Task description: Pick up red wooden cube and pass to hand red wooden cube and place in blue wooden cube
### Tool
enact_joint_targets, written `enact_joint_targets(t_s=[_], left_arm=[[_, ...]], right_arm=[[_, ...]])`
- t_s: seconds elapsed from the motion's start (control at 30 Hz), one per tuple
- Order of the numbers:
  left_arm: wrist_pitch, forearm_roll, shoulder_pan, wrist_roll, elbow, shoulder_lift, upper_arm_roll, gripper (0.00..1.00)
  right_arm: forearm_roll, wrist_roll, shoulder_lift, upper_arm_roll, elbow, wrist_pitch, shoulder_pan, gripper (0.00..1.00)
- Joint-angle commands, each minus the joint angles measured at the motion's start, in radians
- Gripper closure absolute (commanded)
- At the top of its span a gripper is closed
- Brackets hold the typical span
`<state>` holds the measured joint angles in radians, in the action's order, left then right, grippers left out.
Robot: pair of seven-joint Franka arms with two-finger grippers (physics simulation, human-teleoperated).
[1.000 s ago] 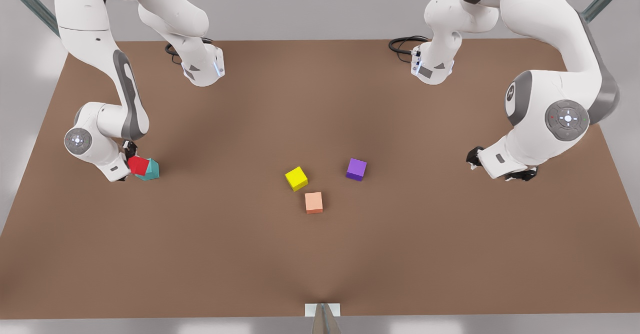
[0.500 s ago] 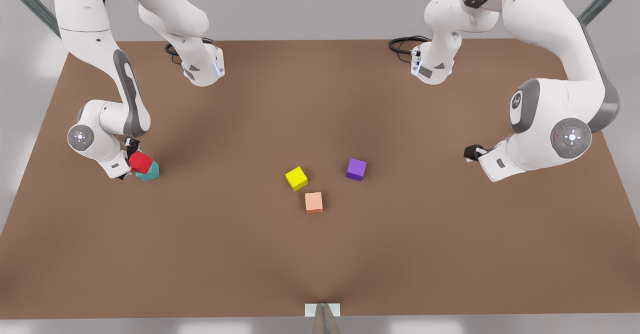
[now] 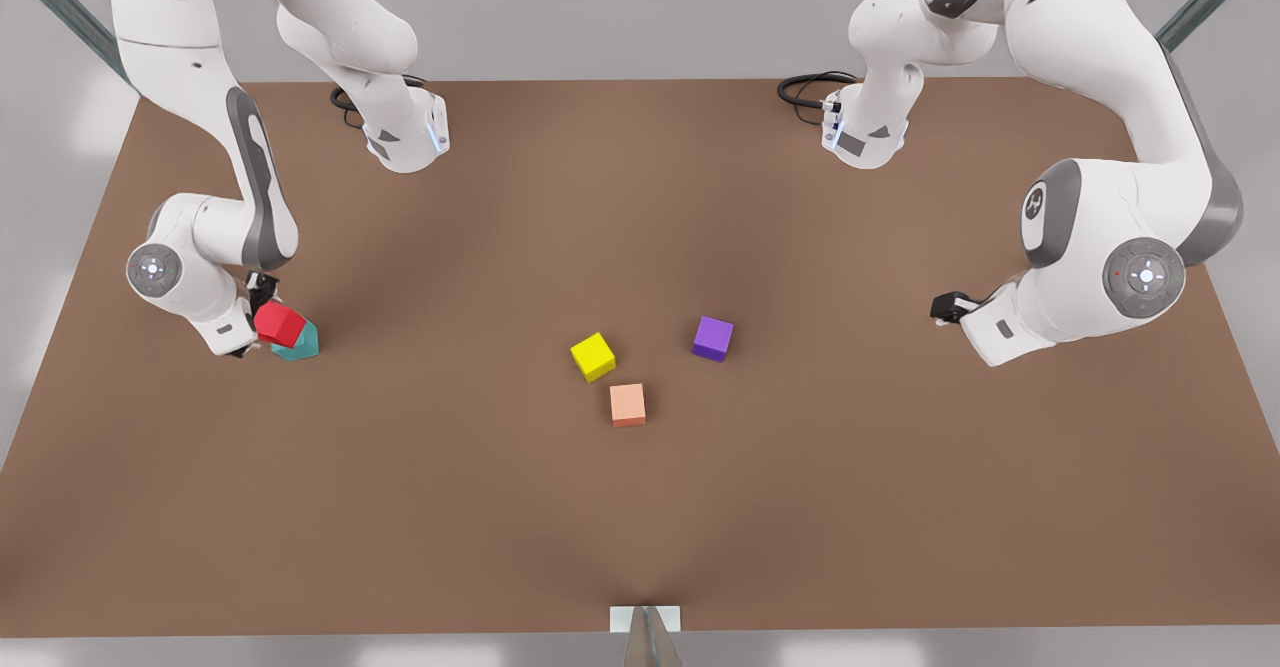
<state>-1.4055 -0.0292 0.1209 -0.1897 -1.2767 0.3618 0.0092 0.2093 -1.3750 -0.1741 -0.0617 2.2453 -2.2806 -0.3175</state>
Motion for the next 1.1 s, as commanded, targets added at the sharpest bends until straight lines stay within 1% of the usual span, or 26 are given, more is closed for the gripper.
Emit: enact_joint_targets(t_s=[0.0, 0.07, 0.13, 0.17, 0.2, 0.23, 0.27, 0.37, 0.4, 0.43, 0.47, 0.53, 0.63, 0.7, 0.77, 0.9, 1.07], left_arm=[[0.000, -0.001, 0.000, 0.013, 0.002, -0.001, 0.000, 0.00], [-0.001, -0.003, 0.000, 0.016, 0.003, -0.001, 0.000, 0.00], [-0.001, -0.003, 0.000, 0.018, 0.007, -0.001, 0.001, 0.00], [-0.003, -0.005, -0.001, 0.018, 0.010, -0.001, 0.003, 0.00], [-0.001, -0.005, -0.003, 0.015, 0.014, -0.001, 0.005, 0.00], [-0.001, -0.005, -0.003, 0.015, 0.014, -0.001, 0.005, 0.00], [-0.001, -0.005, -0.001, 0.015, 0.014, -0.001, 0.005, 0.00], [-0.001, -0.005, -0.001, 0.015, 0.014, -0.001, 0.003, 0.00], [-0.001, -0.005, -0.001, 0.015, 0.014, -0.001, 0.003, 0.00], [-0.001, -0.005, -0.001, 0.015, 0.014, -0.001, 0.003, 0.00], [-0.001, -0.005, -0.001, 0.015, 0.014, -0.001, 0.003, 0.00], [-0.001, -0.003, -0.001, 0.015, 0.013, -0.001, 0.003, 0.00], [0.019, 0.002, -0.001, 0.018, 0.013, -0.001, 0.002, 0.00], [0.034, 0.002, -0.004, 0.015, 0.014, -0.001, 0.003, 0.00], [0.034, 0.002, -0.001, 0.015, 0.014, -0.001, 0.003, 0.00], [0.034, -0.001, -0.001, 0.015, 0.014, -0.001, 0.002, 0.00], [0.034, -0.001, -0.001, 0.015, 0.014, -0.001, 0.002, 0.00]], right_arm=[[-0.050, 0.008, 0.010, -0.012, -0.006, 0.078, 0.001, 0.00], [-0.119, 0.008, 0.015, -0.027, -0.049, 0.154, 0.001, 0.00], [-0.159, 0.017, 0.007, -0.029, -0.131, 0.234, 0.026, 0.00], [-0.205, 0.025, -0.016, -0.029, -0.213, 0.282, 0.046, 0.00], [-0.223, 0.111, -0.071, -0.029, -0.306, 0.303, 0.067, 0.00], [-0.223, 0.271, -0.155, -0.029, -0.473, 0.413, 0.086, 0.00], [-0.216, 0.509, -0.237, -0.027, -0.621, 0.512, 0.107, 0.00], [-0.199, 1.138, -0.277, -0.027, -0.690, 0.521, 0.120, 0.00], [-0.189, 1.290, -0.298, -0.026, -0.708, 0.521, 0.123, 0.00], [-0.095, 1.372, -0.324, -0.026, -0.742, 0.520, 0.127, 0.00], [-0.014, 1.380, -0.338, -0.029, -0.750, 0.516, 0.136, 0.00], [-0.050, 1.372, -0.335, -0.029, -0.773, 0.533, 0.141, 0.00], [-0.097, 1.309, -0.231, -0.032, -0.862, 0.748, 0.144, 0.00], [-0.103, 1.295, -0.206, -0.047, -0.946, 0.869, 0.143, 0.00], [-0.139, 1.286, -0.098, -0.041, -0.932, 0.935, 0.136, 0.00], [-0.177, 1.278, -0.022, -0.027, -0.925, 0.971, 0.120, 0.00], [-0.217, 1.323, -0.018, -0.026, -0.923, 0.972, 0.084, 0.00]])
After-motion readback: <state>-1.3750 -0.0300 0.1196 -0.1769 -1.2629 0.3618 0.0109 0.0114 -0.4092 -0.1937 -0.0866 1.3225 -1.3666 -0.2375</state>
